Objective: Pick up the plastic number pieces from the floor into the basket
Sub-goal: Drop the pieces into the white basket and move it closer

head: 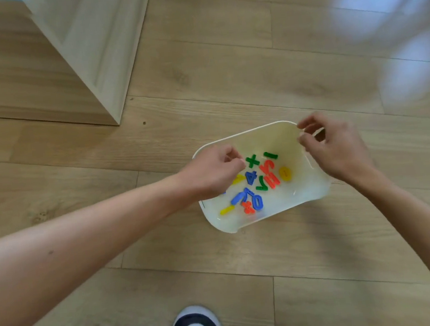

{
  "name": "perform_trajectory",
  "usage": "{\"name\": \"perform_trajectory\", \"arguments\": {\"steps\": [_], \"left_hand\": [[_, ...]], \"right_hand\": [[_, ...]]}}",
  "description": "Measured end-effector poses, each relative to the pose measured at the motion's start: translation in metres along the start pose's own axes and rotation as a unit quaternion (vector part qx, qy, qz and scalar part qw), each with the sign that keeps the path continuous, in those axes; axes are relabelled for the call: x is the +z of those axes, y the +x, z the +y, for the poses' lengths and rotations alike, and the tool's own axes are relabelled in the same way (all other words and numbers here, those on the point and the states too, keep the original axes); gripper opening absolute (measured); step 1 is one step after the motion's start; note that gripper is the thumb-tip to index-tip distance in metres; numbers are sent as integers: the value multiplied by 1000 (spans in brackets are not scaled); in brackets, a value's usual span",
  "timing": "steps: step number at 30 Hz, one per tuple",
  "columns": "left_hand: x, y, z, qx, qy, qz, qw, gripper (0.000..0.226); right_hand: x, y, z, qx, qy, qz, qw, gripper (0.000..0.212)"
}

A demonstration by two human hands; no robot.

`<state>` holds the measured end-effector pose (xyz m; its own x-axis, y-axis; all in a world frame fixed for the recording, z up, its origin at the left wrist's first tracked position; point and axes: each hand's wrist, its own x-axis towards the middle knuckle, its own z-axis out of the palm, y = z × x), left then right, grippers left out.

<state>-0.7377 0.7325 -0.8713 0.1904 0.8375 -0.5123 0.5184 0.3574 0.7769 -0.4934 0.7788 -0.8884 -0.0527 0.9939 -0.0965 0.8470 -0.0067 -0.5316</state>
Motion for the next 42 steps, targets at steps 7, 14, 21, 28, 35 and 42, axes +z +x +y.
{"name": "perform_trajectory", "arguments": {"steps": [7, 14, 21, 28, 35, 42], "left_hand": [[-21, -7, -4, 29, 50, -16, 998, 18], [-47, -13, -15, 102, 116, 4, 988, 15], [-133, -52, -54, 166, 210, 90, 959, 12], [-255, -121, -133, 177, 366, 144, 902, 11], [-346, -163, -236, 31, 286, 301, 909, 47], [-427, -188, -319, -42, 160, 388, 907, 53]], "right_hand": [[0, -9, 38, 175, 106, -209, 956, 33], [12, -22, -3, 136, 198, -168, 956, 38], [50, -39, -97, 124, 268, -150, 944, 26], [117, -52, -200, 115, 301, -196, 926, 21], [212, -43, -297, 146, 333, -230, 903, 19], [300, -17, -416, 125, 316, -269, 901, 26]]}}
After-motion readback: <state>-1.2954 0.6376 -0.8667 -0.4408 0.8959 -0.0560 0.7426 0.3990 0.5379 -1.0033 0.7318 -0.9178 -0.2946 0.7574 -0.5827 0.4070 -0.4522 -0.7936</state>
